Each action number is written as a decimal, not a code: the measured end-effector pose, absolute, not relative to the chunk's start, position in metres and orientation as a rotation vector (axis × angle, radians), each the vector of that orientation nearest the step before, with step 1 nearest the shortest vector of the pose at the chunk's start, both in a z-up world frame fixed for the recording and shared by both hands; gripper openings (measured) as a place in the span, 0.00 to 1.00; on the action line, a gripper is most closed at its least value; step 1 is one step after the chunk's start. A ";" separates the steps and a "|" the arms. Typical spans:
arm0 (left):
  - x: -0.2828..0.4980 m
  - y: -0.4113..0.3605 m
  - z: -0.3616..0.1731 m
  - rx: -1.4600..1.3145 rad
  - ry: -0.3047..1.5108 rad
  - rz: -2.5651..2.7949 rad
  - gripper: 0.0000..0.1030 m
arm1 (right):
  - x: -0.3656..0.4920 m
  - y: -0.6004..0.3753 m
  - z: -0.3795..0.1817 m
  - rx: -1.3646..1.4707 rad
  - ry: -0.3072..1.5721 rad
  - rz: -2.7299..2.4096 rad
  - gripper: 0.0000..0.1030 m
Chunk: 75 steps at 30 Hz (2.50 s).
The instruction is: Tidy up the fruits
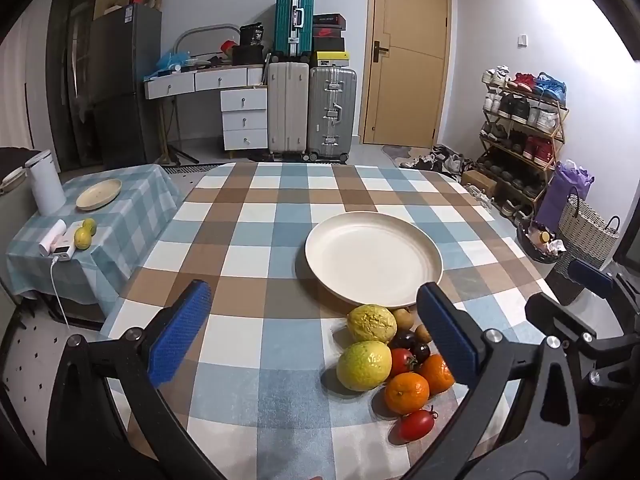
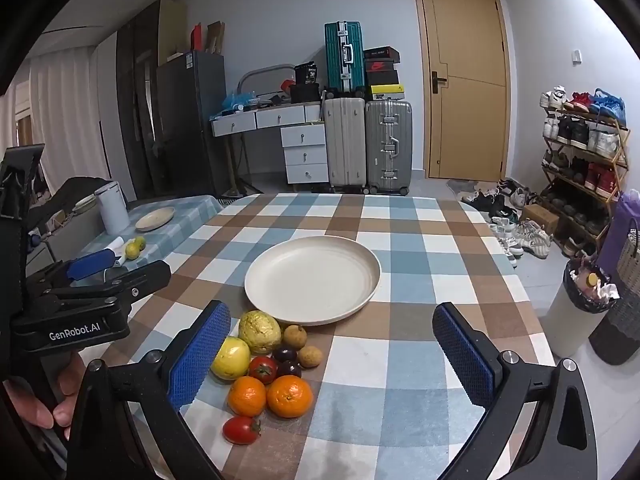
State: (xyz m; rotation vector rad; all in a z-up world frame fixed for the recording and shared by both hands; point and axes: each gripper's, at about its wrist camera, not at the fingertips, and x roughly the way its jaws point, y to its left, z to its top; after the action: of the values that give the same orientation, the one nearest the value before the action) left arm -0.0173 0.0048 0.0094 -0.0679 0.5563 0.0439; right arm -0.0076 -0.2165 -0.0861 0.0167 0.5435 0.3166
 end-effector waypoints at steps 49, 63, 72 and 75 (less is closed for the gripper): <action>-0.011 -0.002 -0.005 -0.047 0.575 0.017 0.99 | -0.007 -0.220 -0.089 0.039 0.553 0.328 1.00; -0.009 -0.006 -0.021 -0.064 0.603 -0.006 0.99 | -0.006 -0.219 -0.095 0.050 0.567 0.328 1.00; 0.005 -0.003 -0.045 -0.097 0.673 -0.049 0.99 | 0.000 -0.221 -0.105 0.064 0.591 0.321 1.00; 0.011 -0.002 -0.053 -0.110 0.700 -0.071 0.99 | 0.003 -0.223 -0.111 0.072 0.601 0.322 1.00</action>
State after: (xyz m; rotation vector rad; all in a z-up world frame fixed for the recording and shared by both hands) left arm 0.0107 -0.0016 -0.0533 -0.1100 0.7002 -0.0714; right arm 0.0034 -0.2228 -0.1114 0.0715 0.6011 0.3216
